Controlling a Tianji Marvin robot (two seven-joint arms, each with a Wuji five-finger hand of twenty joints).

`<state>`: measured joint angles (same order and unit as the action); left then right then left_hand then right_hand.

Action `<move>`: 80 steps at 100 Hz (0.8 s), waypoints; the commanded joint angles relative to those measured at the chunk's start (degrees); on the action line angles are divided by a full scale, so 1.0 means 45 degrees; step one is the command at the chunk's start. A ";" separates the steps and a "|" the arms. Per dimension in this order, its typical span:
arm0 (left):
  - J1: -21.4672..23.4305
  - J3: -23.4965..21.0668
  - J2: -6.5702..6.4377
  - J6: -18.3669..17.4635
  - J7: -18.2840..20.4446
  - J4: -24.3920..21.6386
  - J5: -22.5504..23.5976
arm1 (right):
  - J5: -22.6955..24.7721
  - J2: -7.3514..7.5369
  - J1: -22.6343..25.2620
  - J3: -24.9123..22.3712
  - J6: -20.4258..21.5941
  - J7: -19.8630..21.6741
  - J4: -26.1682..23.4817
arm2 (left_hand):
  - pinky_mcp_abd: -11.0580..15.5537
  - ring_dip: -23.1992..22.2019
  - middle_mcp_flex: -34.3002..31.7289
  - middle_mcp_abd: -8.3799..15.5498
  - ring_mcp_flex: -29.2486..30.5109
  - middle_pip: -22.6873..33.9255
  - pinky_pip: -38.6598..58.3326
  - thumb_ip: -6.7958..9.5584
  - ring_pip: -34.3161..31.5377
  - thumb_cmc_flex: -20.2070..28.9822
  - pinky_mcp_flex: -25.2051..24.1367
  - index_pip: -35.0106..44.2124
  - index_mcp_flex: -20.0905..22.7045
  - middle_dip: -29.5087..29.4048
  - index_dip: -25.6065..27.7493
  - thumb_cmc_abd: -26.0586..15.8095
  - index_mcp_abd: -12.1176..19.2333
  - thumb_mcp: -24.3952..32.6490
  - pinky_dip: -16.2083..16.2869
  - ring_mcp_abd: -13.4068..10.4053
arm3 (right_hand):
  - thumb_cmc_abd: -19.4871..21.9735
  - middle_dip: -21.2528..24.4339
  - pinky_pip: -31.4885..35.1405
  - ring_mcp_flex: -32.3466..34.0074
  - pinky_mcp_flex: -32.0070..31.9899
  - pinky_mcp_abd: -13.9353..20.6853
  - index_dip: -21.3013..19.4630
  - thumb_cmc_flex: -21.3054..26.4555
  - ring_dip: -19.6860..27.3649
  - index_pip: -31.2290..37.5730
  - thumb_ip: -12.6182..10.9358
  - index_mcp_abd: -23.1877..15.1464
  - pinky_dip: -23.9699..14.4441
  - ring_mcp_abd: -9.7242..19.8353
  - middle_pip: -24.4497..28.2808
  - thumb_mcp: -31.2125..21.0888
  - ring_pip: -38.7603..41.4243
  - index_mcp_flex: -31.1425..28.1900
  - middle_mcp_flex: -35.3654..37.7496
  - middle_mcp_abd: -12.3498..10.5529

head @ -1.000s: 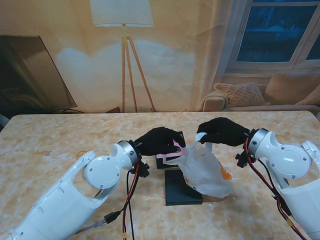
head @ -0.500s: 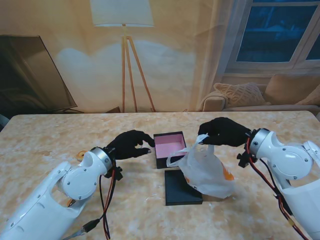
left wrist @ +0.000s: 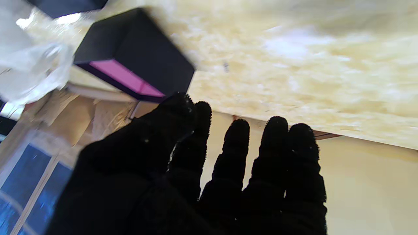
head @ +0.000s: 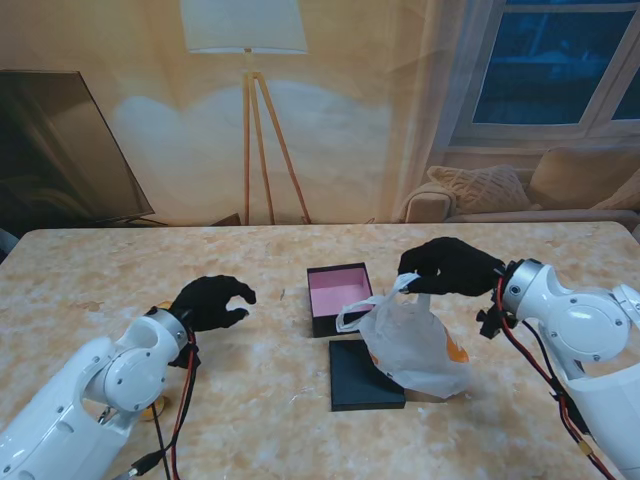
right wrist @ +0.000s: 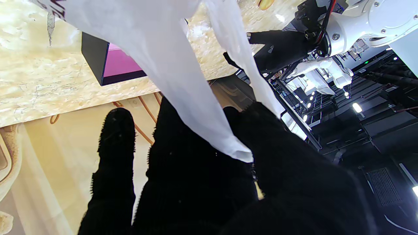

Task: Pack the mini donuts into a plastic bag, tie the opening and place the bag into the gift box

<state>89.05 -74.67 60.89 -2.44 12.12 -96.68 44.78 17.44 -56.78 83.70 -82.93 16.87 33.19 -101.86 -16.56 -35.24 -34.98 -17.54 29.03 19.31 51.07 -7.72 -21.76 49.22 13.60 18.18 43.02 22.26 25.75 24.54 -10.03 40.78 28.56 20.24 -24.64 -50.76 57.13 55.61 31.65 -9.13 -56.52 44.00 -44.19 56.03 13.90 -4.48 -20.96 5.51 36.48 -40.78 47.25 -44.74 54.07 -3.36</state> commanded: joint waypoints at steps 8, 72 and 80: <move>0.0492 -0.0488 -0.0279 0.0175 0.0703 -0.0081 0.0578 | 0.0053 0.0027 0.0214 -0.0051 0.0133 0.0278 -0.0180 | 0.0103 0.0459 0.0575 0.0117 -0.0618 -0.0420 -0.0466 0.0386 0.0399 -0.0390 -0.0392 -0.0616 -0.0508 -0.0281 -0.0431 0.0481 0.0025 0.0585 -0.0337 -0.0006 | -0.1057 0.0017 0.0139 0.0298 0.0114 0.0355 -0.1274 0.2404 0.0058 0.1599 -0.0770 -0.5161 0.0158 0.0446 -0.0216 -0.3255 -0.0122 -0.0070 0.0474 -0.0841; -0.1274 0.0101 -0.0464 0.1098 -0.0576 0.3495 0.3522 | 0.0013 0.0086 0.0341 -0.0144 0.0144 0.0531 -0.0373 | 0.0167 0.1769 0.2701 0.1729 -0.1353 -0.0980 -0.1493 -0.0143 0.1539 -0.0936 -0.0425 -0.0975 -0.2382 -0.1317 -0.1479 0.2970 0.1556 0.2724 -0.0920 -0.0295 | -0.1142 -0.0132 0.0134 0.0402 0.0216 0.0392 -0.1289 0.2392 -0.0120 0.1513 -0.0766 -0.5177 0.0135 0.0458 -0.0348 -0.3282 -0.0157 -0.0124 0.0589 -0.0807; -0.1358 0.0145 -0.0502 0.1259 -0.0476 0.3714 0.3762 | 0.0033 0.0091 0.0323 -0.0143 0.0118 0.0557 -0.0369 | -0.0116 0.1840 0.2939 0.1938 -0.1449 -0.1075 -0.1588 -0.0165 0.1578 -0.0985 -0.0513 -0.0915 -0.2477 -0.1430 -0.1545 0.3128 0.1864 0.2795 -0.0944 -0.0123 | -0.1140 -0.0136 0.0112 0.0399 0.0188 0.0382 -0.1290 0.2389 -0.0124 0.1510 -0.0761 -0.5171 0.0138 0.0453 -0.0361 -0.3289 -0.0164 -0.0129 0.0608 -0.0833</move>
<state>83.09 -73.96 58.94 2.51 8.79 -80.56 60.77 17.40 -56.27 84.77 -83.69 17.40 34.78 -103.19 -15.35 -28.25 -24.38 -9.95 23.77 15.35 45.06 -7.62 -15.80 45.43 12.15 14.65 33.82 16.69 19.70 36.44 -3.18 51.26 25.57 18.11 -25.06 -50.73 57.14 56.27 32.31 -8.59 -56.66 44.00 -44.19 56.03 13.89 -4.47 -20.93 5.55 35.24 -41.22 46.52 -44.88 54.66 -3.39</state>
